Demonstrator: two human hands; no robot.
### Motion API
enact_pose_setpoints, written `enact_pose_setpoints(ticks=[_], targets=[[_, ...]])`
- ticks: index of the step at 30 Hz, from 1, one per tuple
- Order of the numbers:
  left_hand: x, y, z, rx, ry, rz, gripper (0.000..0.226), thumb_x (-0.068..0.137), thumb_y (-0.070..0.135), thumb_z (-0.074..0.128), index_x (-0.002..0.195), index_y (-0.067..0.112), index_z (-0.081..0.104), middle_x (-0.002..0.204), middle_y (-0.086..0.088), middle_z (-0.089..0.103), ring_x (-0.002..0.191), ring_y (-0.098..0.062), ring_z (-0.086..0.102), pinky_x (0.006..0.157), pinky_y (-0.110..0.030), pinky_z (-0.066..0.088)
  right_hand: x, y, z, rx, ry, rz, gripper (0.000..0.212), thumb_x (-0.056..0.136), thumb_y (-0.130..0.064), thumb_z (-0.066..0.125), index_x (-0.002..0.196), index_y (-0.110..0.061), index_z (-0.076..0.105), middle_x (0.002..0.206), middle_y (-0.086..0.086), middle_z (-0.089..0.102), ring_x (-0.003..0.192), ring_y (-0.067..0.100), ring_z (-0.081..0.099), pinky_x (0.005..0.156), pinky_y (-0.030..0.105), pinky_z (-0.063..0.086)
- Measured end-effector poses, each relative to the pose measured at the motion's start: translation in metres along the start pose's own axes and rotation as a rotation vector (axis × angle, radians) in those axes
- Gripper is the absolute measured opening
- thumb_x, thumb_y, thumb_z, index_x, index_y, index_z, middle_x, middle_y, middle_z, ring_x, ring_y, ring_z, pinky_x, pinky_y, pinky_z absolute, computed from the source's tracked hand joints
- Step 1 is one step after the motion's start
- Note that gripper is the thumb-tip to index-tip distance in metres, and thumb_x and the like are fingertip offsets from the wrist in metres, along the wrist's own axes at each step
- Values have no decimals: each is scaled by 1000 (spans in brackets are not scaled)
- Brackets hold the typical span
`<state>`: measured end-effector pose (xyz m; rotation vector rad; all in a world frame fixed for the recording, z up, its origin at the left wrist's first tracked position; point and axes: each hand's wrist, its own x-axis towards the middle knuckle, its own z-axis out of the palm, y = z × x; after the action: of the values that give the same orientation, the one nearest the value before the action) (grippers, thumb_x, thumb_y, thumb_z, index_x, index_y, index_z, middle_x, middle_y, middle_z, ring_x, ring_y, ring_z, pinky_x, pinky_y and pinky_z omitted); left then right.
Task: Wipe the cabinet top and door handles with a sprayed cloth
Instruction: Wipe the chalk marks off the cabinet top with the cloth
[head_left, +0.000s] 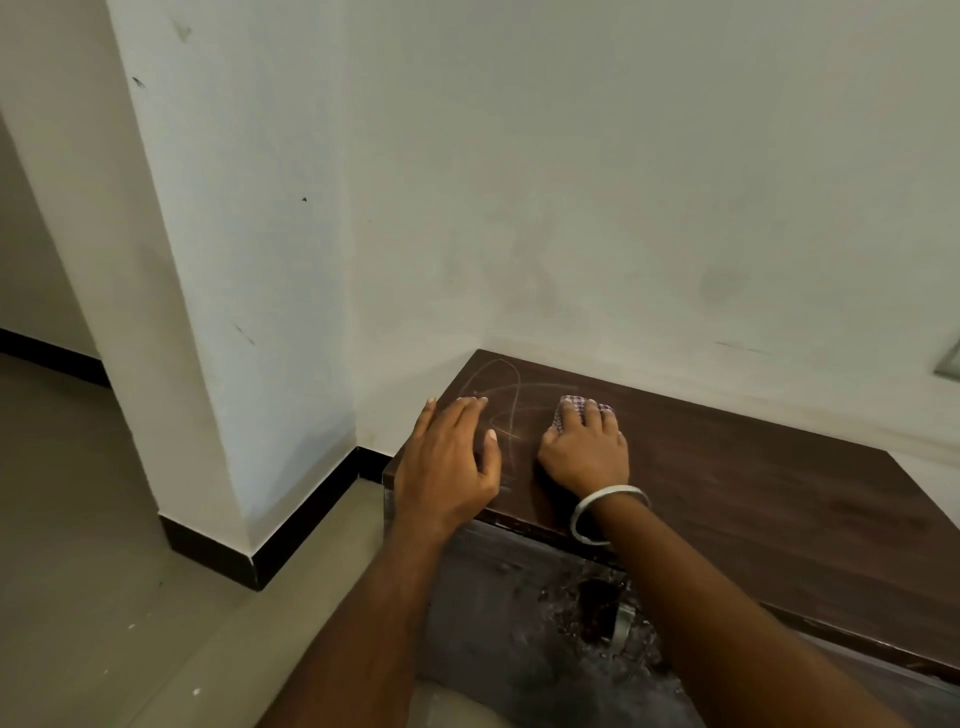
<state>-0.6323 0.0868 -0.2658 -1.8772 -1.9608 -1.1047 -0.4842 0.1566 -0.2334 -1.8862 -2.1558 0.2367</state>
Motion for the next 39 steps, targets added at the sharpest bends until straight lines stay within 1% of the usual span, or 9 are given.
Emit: enact_pose_setpoints(ticks=[4,7,12,15,17,23,27,34,39], targets=[[0,-2,0,-14,-4,-8,50,93,37,33,136,18,49,139,1,53,131,-10,43,119,-36,20,12,-27,10,29,0,-72,58,100,-37,29,154,-21,19,163,8,11,151,28,4,122,44,9],[0,-3,0,-24,0,-16,49,93,36,34,136,18,49,138,2,53,130,-9,44,119,-35,19,14,-13,8,25,-10,-95,58,100,-38,29,154,-22,20,163,8,12,150,28,6,122,44,10],[0,-2,-1,-29,-13,-20,49,93,37,34,136,18,49,138,2,54,129,-10,45,119,-36,21,24,34,-10,-7,-14,6,58,100,-39,28,155,-23,18,163,7,10,150,27,6,123,43,9],[0,-1,0,-19,-8,-22,50,93,39,33,135,18,50,137,3,55,128,-10,46,119,-36,21,31,42,-10,-25,3,47,58,99,-38,28,155,-23,19,163,6,11,150,27,6,123,43,9],[0,-1,1,-20,-5,-21,50,93,40,32,134,18,50,137,3,55,128,-10,46,119,-36,21,35,33,-6,-21,14,47,58,99,-38,27,154,-22,20,163,7,12,150,28,5,122,44,9],[0,-3,2,-18,5,-17,50,93,40,32,135,19,49,137,3,55,128,-9,46,119,-35,21,51,-17,12,12,-11,-87,58,99,-37,28,154,-22,20,163,6,12,151,28,5,122,44,9],[0,-5,3,-20,9,-35,50,93,41,33,136,22,47,139,5,52,131,-8,43,119,-29,17,55,-8,11,14,-7,-117,58,99,-39,29,154,-22,22,162,8,14,150,28,8,122,44,11],[0,-3,2,-36,-3,-44,52,93,44,31,137,23,47,139,5,52,130,-10,44,118,-27,16,73,52,-11,-13,-23,64,58,99,-39,28,154,-23,20,163,7,11,150,29,6,122,44,9],[0,-2,1,-41,0,-22,51,93,43,31,136,21,48,138,5,53,129,-8,44,119,-31,20,82,23,1,-4,3,17,56,99,-36,28,153,-21,23,162,7,14,150,30,8,122,46,11]])
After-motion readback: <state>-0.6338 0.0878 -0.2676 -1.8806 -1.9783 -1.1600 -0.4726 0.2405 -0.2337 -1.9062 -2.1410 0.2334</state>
